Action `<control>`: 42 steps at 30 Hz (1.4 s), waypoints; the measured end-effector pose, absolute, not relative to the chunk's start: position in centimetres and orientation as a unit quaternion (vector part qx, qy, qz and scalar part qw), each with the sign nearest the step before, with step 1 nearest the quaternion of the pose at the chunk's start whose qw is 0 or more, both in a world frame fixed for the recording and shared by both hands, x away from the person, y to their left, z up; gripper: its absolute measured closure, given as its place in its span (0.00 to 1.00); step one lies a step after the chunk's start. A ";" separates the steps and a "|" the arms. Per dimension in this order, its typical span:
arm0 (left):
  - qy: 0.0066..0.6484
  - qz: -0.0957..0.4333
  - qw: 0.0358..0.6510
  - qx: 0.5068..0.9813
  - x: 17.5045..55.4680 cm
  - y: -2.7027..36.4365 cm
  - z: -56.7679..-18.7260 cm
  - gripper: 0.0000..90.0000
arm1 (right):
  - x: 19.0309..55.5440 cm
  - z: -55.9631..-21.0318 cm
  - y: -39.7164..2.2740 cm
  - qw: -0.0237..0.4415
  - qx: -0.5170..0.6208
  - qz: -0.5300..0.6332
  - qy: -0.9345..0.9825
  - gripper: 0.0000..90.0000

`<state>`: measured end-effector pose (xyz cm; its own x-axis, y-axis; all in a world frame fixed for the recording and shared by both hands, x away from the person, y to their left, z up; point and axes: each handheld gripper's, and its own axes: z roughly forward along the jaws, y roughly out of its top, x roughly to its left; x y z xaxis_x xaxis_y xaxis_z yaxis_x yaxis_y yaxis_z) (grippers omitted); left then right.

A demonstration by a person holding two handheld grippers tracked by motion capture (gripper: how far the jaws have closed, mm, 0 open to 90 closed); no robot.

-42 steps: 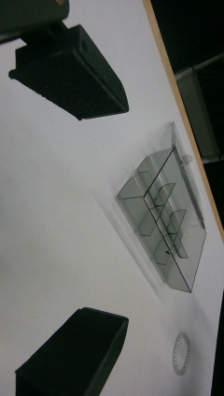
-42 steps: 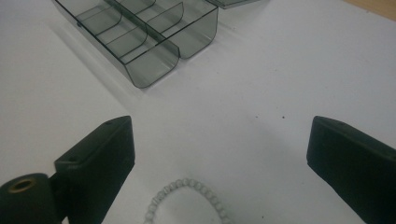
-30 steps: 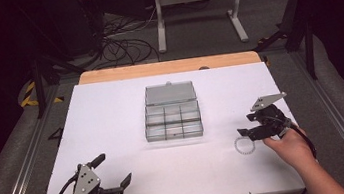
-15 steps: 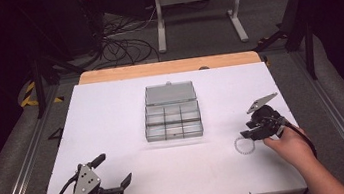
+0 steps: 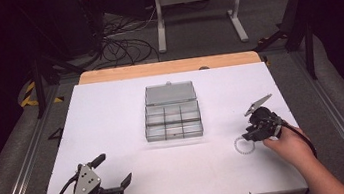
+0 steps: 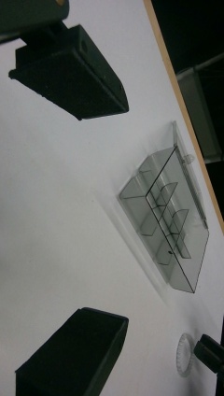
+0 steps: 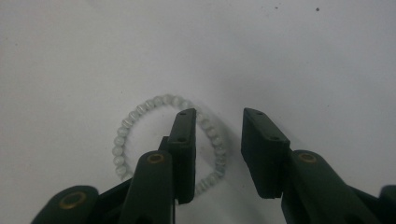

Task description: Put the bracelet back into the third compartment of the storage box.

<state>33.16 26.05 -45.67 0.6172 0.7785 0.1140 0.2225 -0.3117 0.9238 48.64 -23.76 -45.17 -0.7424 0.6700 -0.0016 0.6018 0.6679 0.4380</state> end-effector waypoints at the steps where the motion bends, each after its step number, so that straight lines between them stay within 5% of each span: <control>1: 0.331 0.285 0.485 0.758 33.2 26.0 -45.7 0.03 | 48.7 -45.2 -23.7 0.080 0.349 0.207 0.910 0.75; 16: 0.331 0.285 0.482 0.759 33.2 25.9 -45.7 0.03 | 48.7 -45.8 -23.2 0.075 0.345 0.171 0.920 0.94; 42: 0.331 0.287 0.481 0.759 33.2 25.9 -45.7 0.03 | 48.2 -43.5 -23.3 0.069 0.344 0.216 0.911 0.96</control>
<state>33.16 25.93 -45.70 0.6165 0.7787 0.1168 0.2267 -0.3175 0.9207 48.25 -23.26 -43.48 -0.7541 0.6563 0.0224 0.5966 0.6704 0.4412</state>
